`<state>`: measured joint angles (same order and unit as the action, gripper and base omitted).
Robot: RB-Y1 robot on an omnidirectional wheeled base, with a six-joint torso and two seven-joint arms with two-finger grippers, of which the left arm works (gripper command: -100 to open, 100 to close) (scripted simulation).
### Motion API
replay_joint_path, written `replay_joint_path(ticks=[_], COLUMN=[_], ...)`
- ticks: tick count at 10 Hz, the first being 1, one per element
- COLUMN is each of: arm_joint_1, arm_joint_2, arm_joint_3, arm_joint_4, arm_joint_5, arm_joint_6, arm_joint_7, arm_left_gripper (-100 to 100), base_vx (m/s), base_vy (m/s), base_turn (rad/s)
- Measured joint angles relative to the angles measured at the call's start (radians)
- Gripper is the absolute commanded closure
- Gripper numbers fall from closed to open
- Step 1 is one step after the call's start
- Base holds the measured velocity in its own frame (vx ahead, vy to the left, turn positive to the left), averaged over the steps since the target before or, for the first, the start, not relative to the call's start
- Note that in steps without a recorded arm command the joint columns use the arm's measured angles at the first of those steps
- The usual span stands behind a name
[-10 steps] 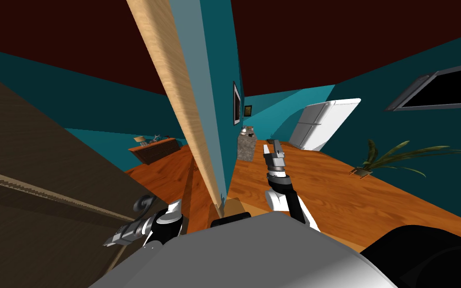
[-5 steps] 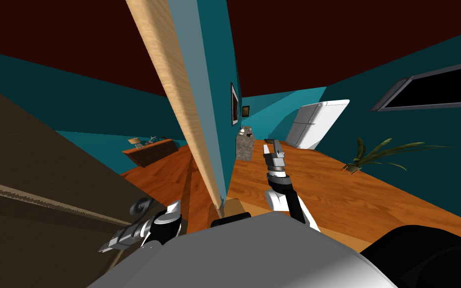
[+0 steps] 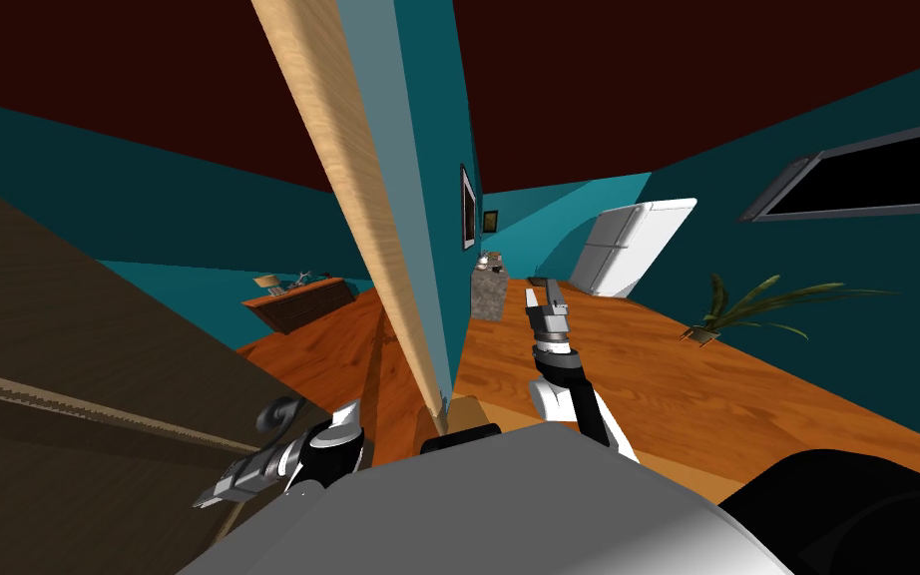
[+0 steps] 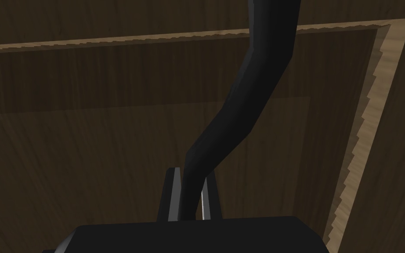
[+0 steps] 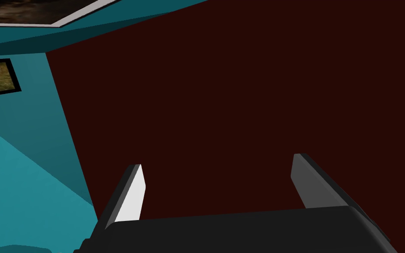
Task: Push the door open
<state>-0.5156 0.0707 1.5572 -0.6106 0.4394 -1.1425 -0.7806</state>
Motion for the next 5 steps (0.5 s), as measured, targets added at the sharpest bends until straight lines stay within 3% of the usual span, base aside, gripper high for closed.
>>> replay_joint_path(ticks=[5], arm_joint_1=[-0.001], arm_joint_2=[0.005], arm_joint_3=[0.003], arm_joint_4=[0.005], arm_joint_5=[0.001], arm_joint_6=[-0.006], arm_joint_7=[-0.001], arm_left_gripper=[100], base_vx=[0.000], base_vy=[0.000], base_turn=[0.000])
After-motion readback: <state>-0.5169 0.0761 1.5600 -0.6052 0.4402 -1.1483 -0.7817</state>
